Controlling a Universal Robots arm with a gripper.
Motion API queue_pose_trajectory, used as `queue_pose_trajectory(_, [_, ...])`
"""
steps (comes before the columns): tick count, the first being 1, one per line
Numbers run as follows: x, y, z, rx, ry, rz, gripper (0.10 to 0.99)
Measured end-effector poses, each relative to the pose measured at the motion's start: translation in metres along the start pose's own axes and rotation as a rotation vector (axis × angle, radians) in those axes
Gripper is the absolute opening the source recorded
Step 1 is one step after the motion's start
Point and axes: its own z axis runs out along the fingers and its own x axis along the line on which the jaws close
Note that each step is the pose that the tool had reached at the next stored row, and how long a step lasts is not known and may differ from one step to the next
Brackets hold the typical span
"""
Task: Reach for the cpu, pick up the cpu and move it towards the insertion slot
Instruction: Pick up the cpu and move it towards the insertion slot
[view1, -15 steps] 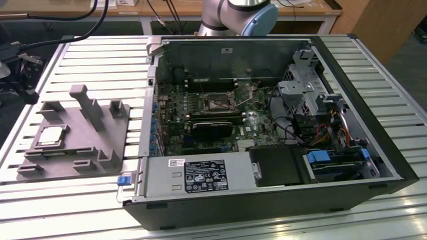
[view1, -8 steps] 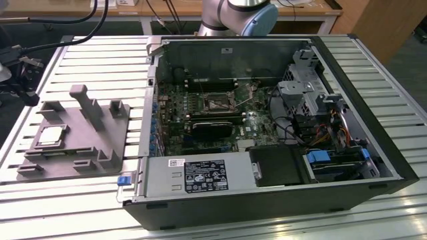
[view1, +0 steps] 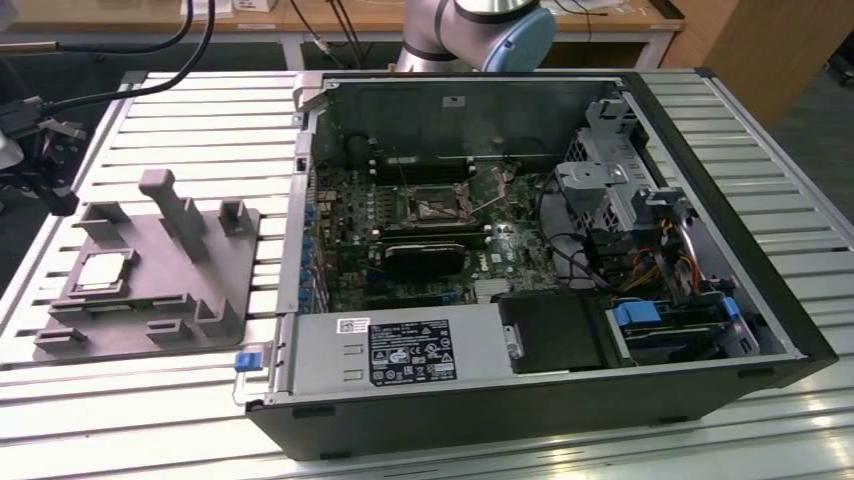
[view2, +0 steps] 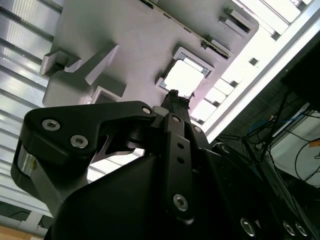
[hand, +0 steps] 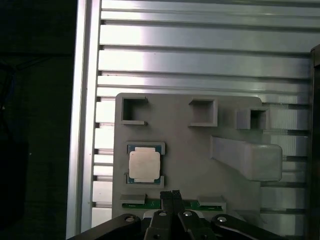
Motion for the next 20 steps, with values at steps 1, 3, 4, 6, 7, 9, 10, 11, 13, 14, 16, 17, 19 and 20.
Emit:
queue_pose_trajectory(1, [0.0002, 0.0000, 0.0008, 0.000, -0.0001, 0.000, 0.106])
queue_pose_trajectory(3, [0.0008, -0.0001, 0.0024, 0.000, 0.0000, 0.000, 0.106])
queue_pose_trajectory(4, [0.0011, -0.0001, 0.0034, 0.000, 0.0000, 0.000, 0.106])
queue_pose_trajectory(6, [0.0018, -0.0002, 0.0060, 0.000, 0.0000, 0.000, 0.106])
queue_pose_trajectory(7, [0.0022, -0.0003, 0.0074, 0.000, 0.0000, 0.000, 0.106])
queue_pose_trajectory(9, [0.0031, -0.0003, 0.0103, 0.000, 0.0001, 0.000, 0.106])
queue_pose_trajectory(10, [0.0036, -0.0004, 0.0117, 0.000, 0.0001, 0.000, 0.106])
queue_pose_trajectory(11, [0.0040, -0.0004, 0.0131, 0.000, 0.0001, 0.000, 0.106])
queue_pose_trajectory(13, [0.0048, -0.0005, 0.0158, 0.000, 0.0000, 0.000, 0.106])
queue_pose_trajectory(14, [0.0051, -0.0006, 0.0171, 0.000, 0.0000, 0.000, 0.106])
queue_pose_trajectory(16, [0.0060, -0.0007, 0.0197, 0.000, 0.0000, 0.000, 0.106])
queue_pose_trajectory(17, [0.0064, -0.0007, 0.0209, 0.000, 0.0001, 0.000, 0.106])
queue_pose_trajectory(19, [0.0070, -0.0008, 0.0232, 0.000, 0.0001, 0.000, 0.106])
queue_pose_trajectory(20, [0.0073, -0.0008, 0.0243, 0.000, 0.0001, 0.000, 0.106])
